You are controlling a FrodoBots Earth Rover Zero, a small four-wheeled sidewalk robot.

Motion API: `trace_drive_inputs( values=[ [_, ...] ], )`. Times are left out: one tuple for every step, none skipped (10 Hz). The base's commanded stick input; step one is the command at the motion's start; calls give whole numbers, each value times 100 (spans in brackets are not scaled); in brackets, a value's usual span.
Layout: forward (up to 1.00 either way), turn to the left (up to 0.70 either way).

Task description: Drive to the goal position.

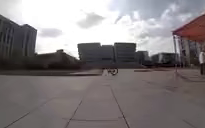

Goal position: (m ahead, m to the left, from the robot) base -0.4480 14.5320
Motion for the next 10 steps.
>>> trace_drive_inputs(
  values=[
    [100,42],
    [100,42],
    [100,42],
    [100,42],
    [100,42],
    [100,42],
    [100,42],
    [100,42],
    [100,42],
    [100,42]
  ],
)
